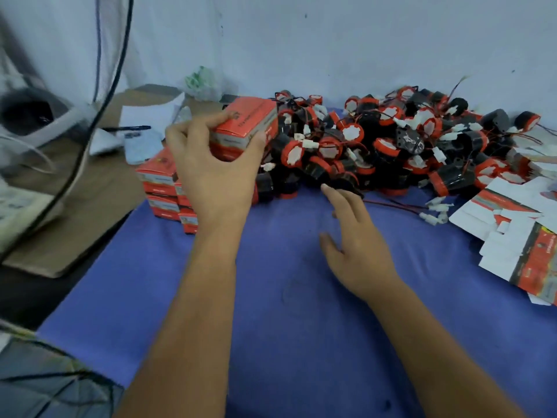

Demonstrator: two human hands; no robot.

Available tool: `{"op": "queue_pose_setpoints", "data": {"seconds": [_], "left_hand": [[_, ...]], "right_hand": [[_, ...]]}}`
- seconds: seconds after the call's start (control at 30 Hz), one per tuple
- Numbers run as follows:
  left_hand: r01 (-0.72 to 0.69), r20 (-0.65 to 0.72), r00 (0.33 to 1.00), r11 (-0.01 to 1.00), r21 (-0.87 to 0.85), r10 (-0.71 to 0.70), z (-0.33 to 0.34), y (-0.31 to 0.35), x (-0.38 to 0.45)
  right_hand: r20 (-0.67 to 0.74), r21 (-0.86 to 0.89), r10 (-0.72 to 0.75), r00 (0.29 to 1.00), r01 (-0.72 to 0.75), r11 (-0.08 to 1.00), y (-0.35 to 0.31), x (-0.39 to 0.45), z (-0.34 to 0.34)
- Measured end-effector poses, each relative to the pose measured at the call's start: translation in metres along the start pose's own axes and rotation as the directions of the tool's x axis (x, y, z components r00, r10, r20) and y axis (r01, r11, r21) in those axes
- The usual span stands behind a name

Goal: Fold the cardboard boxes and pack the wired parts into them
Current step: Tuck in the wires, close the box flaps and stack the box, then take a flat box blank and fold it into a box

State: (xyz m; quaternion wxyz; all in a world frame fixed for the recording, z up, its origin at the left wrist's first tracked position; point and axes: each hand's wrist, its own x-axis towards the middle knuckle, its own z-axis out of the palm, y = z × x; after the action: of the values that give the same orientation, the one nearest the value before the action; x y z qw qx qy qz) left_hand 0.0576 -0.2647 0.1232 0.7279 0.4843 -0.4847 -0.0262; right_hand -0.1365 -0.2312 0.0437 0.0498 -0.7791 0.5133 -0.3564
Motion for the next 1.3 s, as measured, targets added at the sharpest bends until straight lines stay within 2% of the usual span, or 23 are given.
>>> {"op": "queue_pose_setpoints", "data": {"seconds": [0.1, 0.17, 0.23, 0.4, 0.5, 0.57, 0.6, 0.67, 0.73, 0.8, 0.87, 0.9, 0.97, 1.03, 1.07, 1.13, 1.2, 1.23, 1.3], "left_hand": [[0.032, -0.053, 0.998, 0.990, 0.138, -0.025, -0.018, -0.012, 0.015], [0.092, -0.007, 0.995, 0.937, 0.338, -0.095, -0.026, -0.023, 0.014], [0.157, 0.038, 0.980, 0.879, 0.450, -0.195, -0.029, -0.030, 0.007], [0.170, 0.046, 0.973, 0.835, 0.524, -0.226, -0.026, -0.033, -0.003], [0.206, -0.022, 0.973, 0.820, 0.534, -0.230, -0.022, -0.023, -0.004], [0.150, -0.103, 0.988, 0.872, 0.467, -0.115, -0.018, -0.009, -0.008], [0.064, -0.111, 0.994, 0.912, 0.406, -0.020, -0.014, -0.001, -0.013], [-0.146, -0.010, 0.988, 0.954, 0.261, 0.154, 0.001, 0.015, -0.028], [-0.270, 0.203, 0.949, 0.955, 0.126, 0.242, 0.022, 0.029, -0.048], [-0.290, 0.476, 0.842, 0.957, 0.000, 0.255, 0.045, 0.036, -0.068], [-0.188, 0.699, 0.691, 0.980, -0.073, 0.184, 0.065, 0.039, -0.084], [-0.101, 0.769, 0.627, 0.992, -0.079, 0.125, 0.073, 0.039, -0.091], [0.108, 0.840, 0.542, 0.993, -0.050, -0.016, 0.083, 0.033, -0.104], [0.270, 0.867, 0.469, 0.962, 0.044, -0.171, 0.090, 0.020, -0.117], [0.295, 0.868, 0.440, 0.950, 0.102, -0.230, 0.091, 0.014, -0.121], [0.343, 0.862, 0.422, 0.930, 0.136, -0.281, 0.093, 0.006, -0.123], [0.391, 0.865, 0.410, 0.913, 0.118, -0.288, 0.092, 0.005, -0.122], [0.392, 0.871, 0.401, 0.913, 0.115, -0.282, 0.092, 0.005, -0.122], [0.382, 0.881, 0.383, 0.916, 0.122, -0.277, 0.091, 0.004, -0.123]], "right_hand": [[0.012, -0.032, 0.010, 1.000, -0.010, 0.999, 0.001, -0.001, 0.000], [0.021, -0.034, 0.046, 0.999, -0.045, 0.998, 0.001, -0.002, -0.001], [0.031, -0.037, 0.081, 0.996, -0.080, 0.996, 0.001, -0.002, -0.002], [0.055, -0.038, 0.112, 0.992, -0.110, 0.993, 0.001, -0.003, -0.003], [0.055, -0.025, 0.112, 0.992, -0.111, 0.993, 0.001, -0.004, -0.003], [0.048, -0.013, 0.118, 0.992, -0.117, 0.993, 0.002, -0.004, -0.003], [0.039, -0.004, 0.121, 0.992, -0.121, 0.993, 0.002, -0.003, -0.003], [0.027, 0.009, 0.137, 0.990, -0.137, 0.991, 0.002, -0.002, -0.004], [0.010, 0.009, 0.154, 0.988, -0.154, 0.988, 0.003, -0.001, -0.008], [-0.048, -0.058, 0.166, 0.985, -0.169, 0.984, 0.009, -0.002, -0.017], [-0.155, -0.220, 0.211, 0.965, -0.242, 0.945, 0.022, -0.002, -0.029], [-0.212, -0.300, 0.257, 0.943, -0.313, 0.901, 0.030, -0.004, -0.036], [-0.329, -0.389, 0.378, 0.865, -0.489, 0.781, 0.046, -0.008, -0.053], [-0.456, -0.394, 0.481, 0.748, -0.655, 0.645, 0.060, -0.014, -0.068], [-0.493, -0.381, 0.540, 0.683, -0.727, 0.572, 0.065, -0.018, -0.074], [-0.481, -0.314, 0.688, 0.544, -0.839, 0.444, 0.073, -0.023, -0.084], [-0.402, -0.275, 0.809, 0.430, -0.899, 0.341, 0.078, -0.027, -0.090], [-0.368, -0.290, 0.838, 0.402, -0.906, 0.308, 0.080, -0.028, -0.091], [-0.340, -0.354, 0.843, 0.416, -0.887, 0.295, 0.080, -0.027, -0.090]]}}
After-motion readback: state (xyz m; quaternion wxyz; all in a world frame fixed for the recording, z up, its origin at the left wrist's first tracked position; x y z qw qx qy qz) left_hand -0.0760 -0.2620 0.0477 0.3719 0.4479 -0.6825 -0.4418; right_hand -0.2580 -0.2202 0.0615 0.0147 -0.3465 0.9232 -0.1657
